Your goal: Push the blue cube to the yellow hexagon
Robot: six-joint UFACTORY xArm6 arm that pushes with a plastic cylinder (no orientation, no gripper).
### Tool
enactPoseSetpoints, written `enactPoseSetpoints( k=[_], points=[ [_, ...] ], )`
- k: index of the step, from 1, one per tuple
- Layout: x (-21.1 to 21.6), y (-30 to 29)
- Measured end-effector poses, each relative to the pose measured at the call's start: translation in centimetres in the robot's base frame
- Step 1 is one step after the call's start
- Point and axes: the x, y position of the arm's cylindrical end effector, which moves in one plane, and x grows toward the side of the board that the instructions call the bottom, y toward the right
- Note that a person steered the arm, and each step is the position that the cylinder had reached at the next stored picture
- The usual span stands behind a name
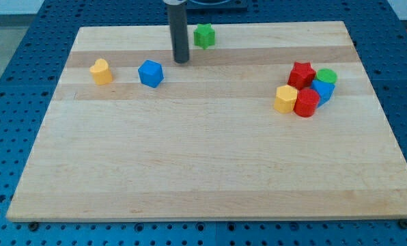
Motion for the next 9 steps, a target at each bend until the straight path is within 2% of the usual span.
enactPoseSetpoints(
  k=[2,4,5,9],
  points=[
    [0.0,-6.8],
    [2.9,-8.6],
    [4.8,-8.4],
    [4.7,-0.4]
  ],
)
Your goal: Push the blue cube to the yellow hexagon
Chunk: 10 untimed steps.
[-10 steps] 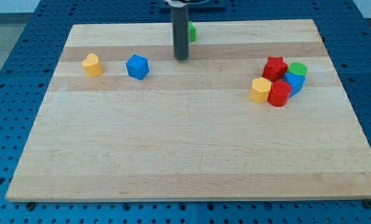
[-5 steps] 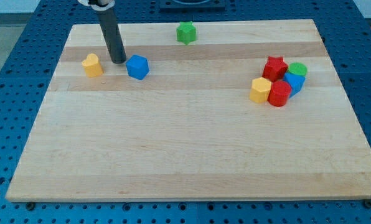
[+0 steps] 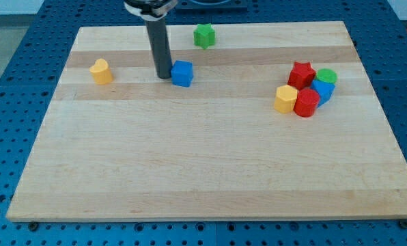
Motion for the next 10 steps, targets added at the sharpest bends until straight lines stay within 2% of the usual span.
enactPoseSetpoints(
  k=[3,10],
  points=[
    [0.0,8.2],
    [5.5,16.0]
  ],
)
